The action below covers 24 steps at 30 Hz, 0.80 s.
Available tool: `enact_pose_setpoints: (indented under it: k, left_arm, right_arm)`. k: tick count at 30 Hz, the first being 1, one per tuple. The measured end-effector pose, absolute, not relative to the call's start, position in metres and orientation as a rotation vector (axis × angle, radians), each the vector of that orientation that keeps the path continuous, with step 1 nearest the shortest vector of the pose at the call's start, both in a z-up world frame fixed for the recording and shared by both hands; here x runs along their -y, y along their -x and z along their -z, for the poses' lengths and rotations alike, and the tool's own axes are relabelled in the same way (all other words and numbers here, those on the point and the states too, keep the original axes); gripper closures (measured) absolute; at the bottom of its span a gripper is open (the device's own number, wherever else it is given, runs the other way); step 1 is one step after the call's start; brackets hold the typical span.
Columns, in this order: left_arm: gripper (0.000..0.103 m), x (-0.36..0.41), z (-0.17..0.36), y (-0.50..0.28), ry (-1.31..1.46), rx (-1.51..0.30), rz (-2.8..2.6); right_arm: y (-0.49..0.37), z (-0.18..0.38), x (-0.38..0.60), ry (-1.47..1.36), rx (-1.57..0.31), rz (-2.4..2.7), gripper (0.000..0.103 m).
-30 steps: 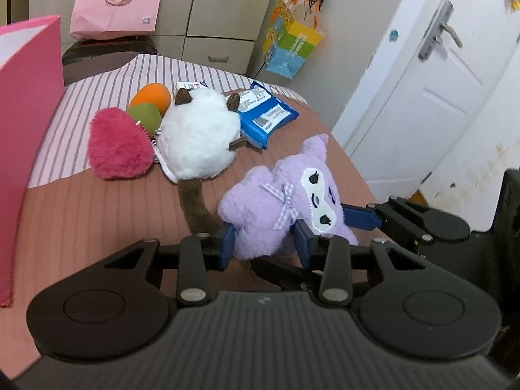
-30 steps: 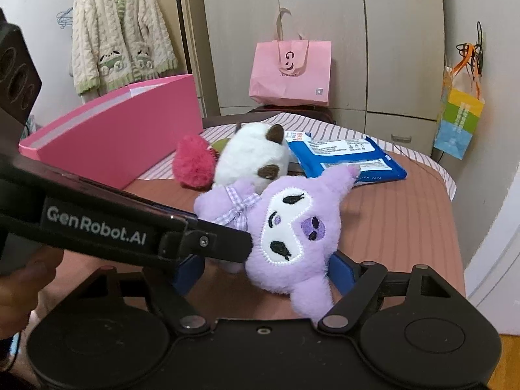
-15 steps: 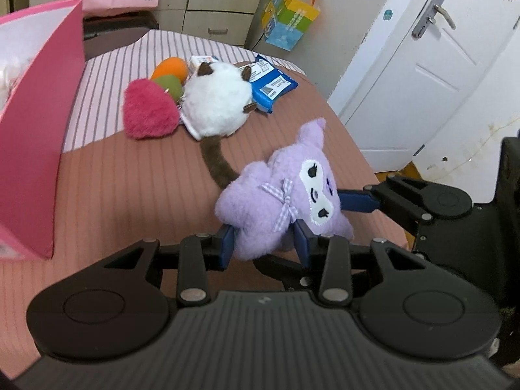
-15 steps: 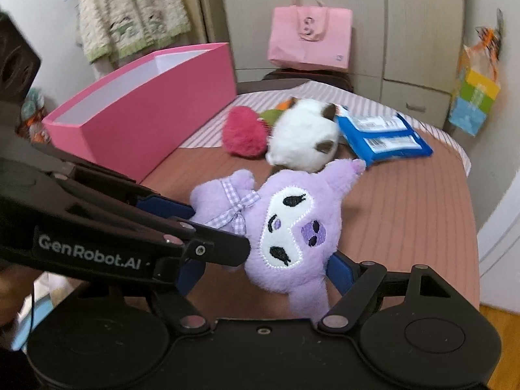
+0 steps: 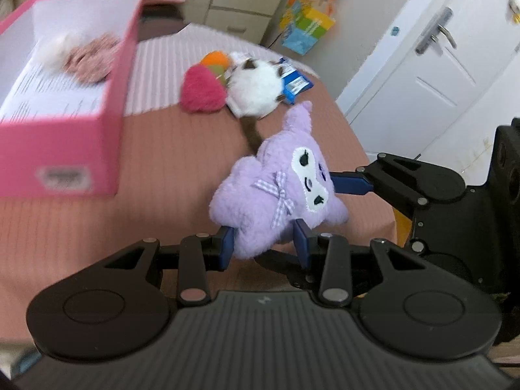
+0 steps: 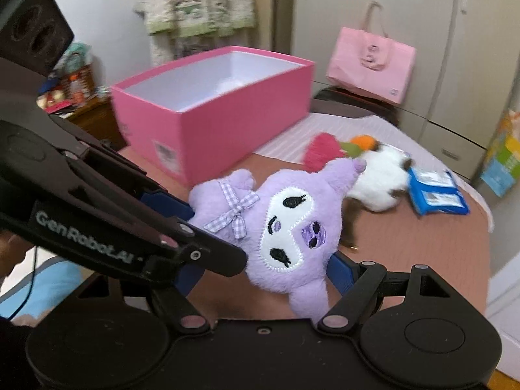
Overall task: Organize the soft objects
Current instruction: 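Lift the purple plush doll with the left tool and carry it over the box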
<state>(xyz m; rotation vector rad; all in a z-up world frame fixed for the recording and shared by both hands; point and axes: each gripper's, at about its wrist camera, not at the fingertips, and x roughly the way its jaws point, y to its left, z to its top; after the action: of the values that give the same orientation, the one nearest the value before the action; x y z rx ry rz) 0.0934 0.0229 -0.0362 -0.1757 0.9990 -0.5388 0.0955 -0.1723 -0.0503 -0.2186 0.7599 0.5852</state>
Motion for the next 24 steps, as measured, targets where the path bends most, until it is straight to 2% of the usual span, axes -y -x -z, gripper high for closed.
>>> enact_pose_setpoints:
  k: [6, 12, 18, 24]
  left_arm:
    - [0.066, -0.054, 0.015, -0.071, 0.123, -0.96, 0.465]
    - [0.066, -0.082, -0.008, -0.065, 0.14, -0.83, 0.418]
    - [0.066, -0.109, -0.022, -0.091, 0.163, -0.763, 0.401]
    - [0.066, -0.13, -0.03, -0.131, 0.161, -0.747, 0.372]
  right_arm:
    - [-0.087, 0.037, 0.143, 0.22, -0.754, -0.711, 0.02]
    - [-0.081, 0.016, 0.115, 0.254, -0.64, -0.738, 0.02]
    - [-0.1, -0.004, 0.089, 0.276, -0.552, -0.717, 0.02]
    - [-0.138, -0.013, 0.064, 0.236, -0.551, -0.728, 0.019]
